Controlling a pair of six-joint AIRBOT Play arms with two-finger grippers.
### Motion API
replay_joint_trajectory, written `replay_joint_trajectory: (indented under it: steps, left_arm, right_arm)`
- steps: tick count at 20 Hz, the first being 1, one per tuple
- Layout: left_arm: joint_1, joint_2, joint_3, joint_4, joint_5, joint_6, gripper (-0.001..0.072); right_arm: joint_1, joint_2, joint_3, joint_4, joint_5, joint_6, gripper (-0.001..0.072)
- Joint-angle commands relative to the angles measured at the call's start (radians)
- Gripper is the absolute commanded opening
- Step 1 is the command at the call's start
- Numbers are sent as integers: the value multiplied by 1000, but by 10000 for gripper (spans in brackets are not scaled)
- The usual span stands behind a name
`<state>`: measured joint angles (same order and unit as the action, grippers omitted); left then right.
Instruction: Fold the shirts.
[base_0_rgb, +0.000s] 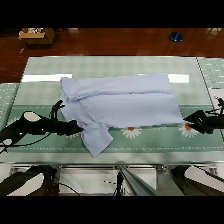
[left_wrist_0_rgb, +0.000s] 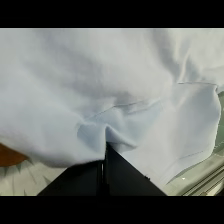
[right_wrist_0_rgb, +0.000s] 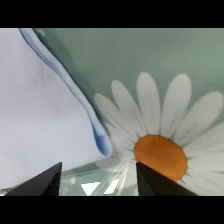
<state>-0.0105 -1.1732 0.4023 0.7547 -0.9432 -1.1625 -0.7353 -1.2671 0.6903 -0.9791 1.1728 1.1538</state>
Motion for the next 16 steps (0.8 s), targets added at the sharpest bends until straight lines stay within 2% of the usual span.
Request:
replay_joint_trajectory:
  steps: [1, 3, 4, 6, 7, 8, 9, 12, 14, 16]
  left_arm:
    - [0, 0, 1, 30, 0, 2, 17]
    - [0, 0, 1, 30, 1, 2, 17]
    - [0, 0, 1, 30, 1, 2, 17]
    - [0, 1, 2, 30, 1, 2, 17]
    - [0, 1, 7, 30, 0, 2, 17]
    - [0, 7, 20, 29, -2, 2, 16]
    - [0, 19, 46, 29, -10, 2, 16]
    - [0, 90, 187, 29, -56, 1, 16]
    - [3, 140, 304, 31, -39, 1, 16]
    - [21, 150, 397, 30, 1, -3, 16]
  right_arm:
    - [100, -6, -11, 9, -112, 62, 528]
    - [143, -43, -11, 8, -102, 82, 526]
    - [164, -63, -11, 9, -93, 82, 445]
    - [198, -78, -11, 16, -100, 68, 181]
    - [204, -71, -3, 31, -98, 43, 99]
    - [204, -58, 15, 55, -85, 18, 49]
    - [202, -37, 45, 66, -64, 0, 22]
    - [203, 51, 185, 101, -1, -45, 21]
    - [211, 100, 266, 193, -3, -57, 20]
    - [257, 105, 342, 211, -16, -56, 20]
